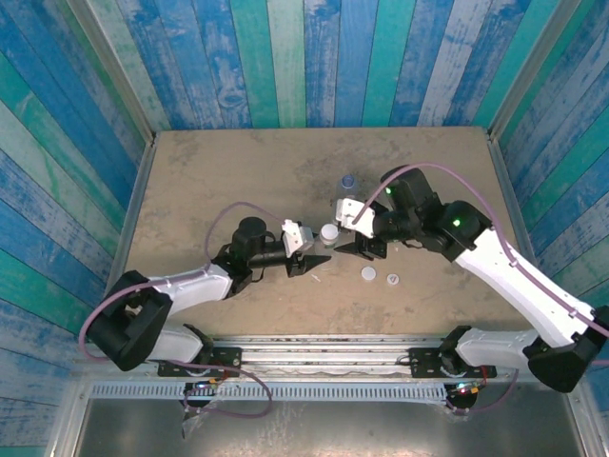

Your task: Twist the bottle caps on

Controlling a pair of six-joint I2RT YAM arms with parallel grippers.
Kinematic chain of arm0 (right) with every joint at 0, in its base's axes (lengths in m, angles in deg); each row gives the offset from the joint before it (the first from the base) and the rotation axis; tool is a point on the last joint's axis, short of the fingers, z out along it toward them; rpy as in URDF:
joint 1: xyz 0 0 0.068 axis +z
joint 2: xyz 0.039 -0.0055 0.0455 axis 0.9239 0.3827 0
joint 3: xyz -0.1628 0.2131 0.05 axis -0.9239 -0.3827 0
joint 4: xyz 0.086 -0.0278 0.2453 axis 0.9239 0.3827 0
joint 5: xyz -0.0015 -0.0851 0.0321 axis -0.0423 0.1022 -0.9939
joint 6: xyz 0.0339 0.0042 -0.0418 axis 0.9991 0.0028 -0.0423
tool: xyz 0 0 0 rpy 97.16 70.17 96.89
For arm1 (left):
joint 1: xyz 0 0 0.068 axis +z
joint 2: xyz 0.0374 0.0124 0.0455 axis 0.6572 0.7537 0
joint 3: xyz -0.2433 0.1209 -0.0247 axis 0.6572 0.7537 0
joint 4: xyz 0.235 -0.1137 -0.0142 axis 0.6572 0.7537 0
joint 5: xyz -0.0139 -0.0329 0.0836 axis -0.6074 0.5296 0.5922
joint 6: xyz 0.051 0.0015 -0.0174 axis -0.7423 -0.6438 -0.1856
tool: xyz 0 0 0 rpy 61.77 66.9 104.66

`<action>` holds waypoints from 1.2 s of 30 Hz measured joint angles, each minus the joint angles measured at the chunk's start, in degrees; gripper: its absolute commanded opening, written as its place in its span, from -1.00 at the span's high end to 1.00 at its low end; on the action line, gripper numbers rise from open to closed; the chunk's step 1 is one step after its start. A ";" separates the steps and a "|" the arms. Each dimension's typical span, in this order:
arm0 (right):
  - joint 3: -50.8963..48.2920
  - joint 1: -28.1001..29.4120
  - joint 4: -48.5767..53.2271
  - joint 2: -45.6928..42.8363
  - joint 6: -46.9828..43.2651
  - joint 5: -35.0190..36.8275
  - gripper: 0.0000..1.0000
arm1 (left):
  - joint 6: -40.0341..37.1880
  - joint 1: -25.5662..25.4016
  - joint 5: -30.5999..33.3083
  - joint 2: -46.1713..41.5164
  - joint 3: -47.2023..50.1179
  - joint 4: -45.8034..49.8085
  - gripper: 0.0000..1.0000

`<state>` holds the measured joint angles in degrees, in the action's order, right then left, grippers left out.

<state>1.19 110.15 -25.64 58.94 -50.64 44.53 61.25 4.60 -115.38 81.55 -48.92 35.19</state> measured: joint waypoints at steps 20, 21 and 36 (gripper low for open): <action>4.04 -0.81 2.89 7.69 -2.08 -4.28 0.03 | -2.69 -0.15 -0.02 -5.01 -0.28 5.70 -0.04; 4.15 -0.85 2.95 7.80 -2.03 -4.28 0.06 | -2.69 -0.15 -0.02 -5.01 -0.28 5.73 -0.05; 4.48 -0.85 2.97 7.98 1.25 -2.89 0.24 | -1.42 -0.26 0.63 -5.01 -0.28 5.49 -0.03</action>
<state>5.67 109.30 -22.67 66.92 -49.39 41.64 59.83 4.34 -114.75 76.54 -49.20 40.68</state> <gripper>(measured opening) 0.417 0.545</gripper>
